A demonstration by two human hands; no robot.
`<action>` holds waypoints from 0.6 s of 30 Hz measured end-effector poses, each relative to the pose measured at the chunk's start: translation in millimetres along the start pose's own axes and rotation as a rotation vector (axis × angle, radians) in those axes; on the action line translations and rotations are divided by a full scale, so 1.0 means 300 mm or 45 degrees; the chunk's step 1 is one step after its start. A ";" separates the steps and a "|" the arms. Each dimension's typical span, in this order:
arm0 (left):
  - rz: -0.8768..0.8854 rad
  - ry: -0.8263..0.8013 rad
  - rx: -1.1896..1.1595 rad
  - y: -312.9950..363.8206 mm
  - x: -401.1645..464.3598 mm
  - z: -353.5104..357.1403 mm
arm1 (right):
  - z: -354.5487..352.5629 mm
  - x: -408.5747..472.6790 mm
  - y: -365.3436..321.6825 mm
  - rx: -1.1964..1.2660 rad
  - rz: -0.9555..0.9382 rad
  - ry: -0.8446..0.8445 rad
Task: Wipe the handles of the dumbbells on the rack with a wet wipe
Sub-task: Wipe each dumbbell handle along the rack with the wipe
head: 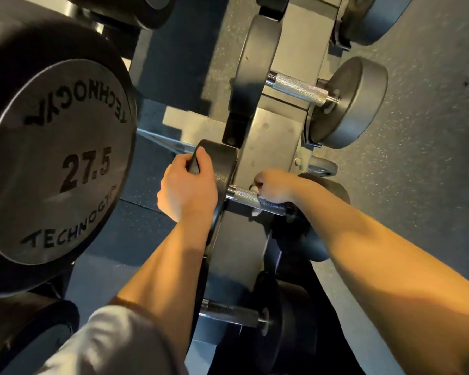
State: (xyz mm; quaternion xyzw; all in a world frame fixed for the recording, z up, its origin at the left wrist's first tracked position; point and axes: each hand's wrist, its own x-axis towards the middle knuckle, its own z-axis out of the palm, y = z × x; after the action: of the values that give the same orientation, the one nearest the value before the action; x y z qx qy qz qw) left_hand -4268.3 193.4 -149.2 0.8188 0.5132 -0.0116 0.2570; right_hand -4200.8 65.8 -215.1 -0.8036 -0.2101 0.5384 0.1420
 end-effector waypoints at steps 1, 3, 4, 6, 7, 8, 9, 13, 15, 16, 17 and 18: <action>-0.005 0.008 -0.003 -0.002 0.001 -0.001 | 0.006 0.018 -0.030 0.185 0.001 0.026; 0.002 0.013 -0.003 -0.004 0.001 -0.001 | 0.012 0.041 -0.087 0.364 -0.004 0.075; 0.006 0.020 -0.005 -0.005 0.003 0.000 | 0.007 0.048 -0.109 0.347 -0.022 0.068; 0.005 0.032 -0.007 -0.006 0.007 0.003 | -0.010 0.050 -0.114 0.308 -0.062 0.018; 0.004 0.037 -0.012 -0.006 0.008 0.003 | -0.025 0.041 -0.098 0.305 -0.097 -0.035; 0.005 0.042 -0.018 -0.006 0.008 0.004 | -0.037 0.035 -0.073 0.264 -0.133 -0.093; 0.008 0.046 -0.022 -0.006 0.007 0.005 | -0.050 0.027 -0.047 0.173 -0.159 -0.149; 0.006 0.066 -0.039 -0.008 0.003 0.007 | -0.083 0.003 0.022 -0.258 -0.193 -0.322; -0.006 0.070 -0.039 -0.007 0.005 0.008 | -0.097 -0.008 0.038 -0.454 -0.164 -0.408; -0.003 0.076 -0.037 -0.009 0.008 0.011 | -0.098 -0.013 0.048 -0.541 -0.136 -0.449; 0.004 0.080 -0.040 -0.011 0.009 0.012 | -0.099 -0.020 0.056 -0.581 -0.100 -0.466; 0.007 0.083 -0.047 -0.013 0.009 0.014 | -0.100 -0.026 0.064 -0.584 -0.063 -0.462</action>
State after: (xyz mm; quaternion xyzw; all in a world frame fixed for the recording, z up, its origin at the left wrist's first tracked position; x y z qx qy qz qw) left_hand -4269.3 195.3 -155.3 0.8153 0.5190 0.0251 0.2554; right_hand -4172.1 45.2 -206.3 -0.6999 -0.3678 0.6082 -0.0703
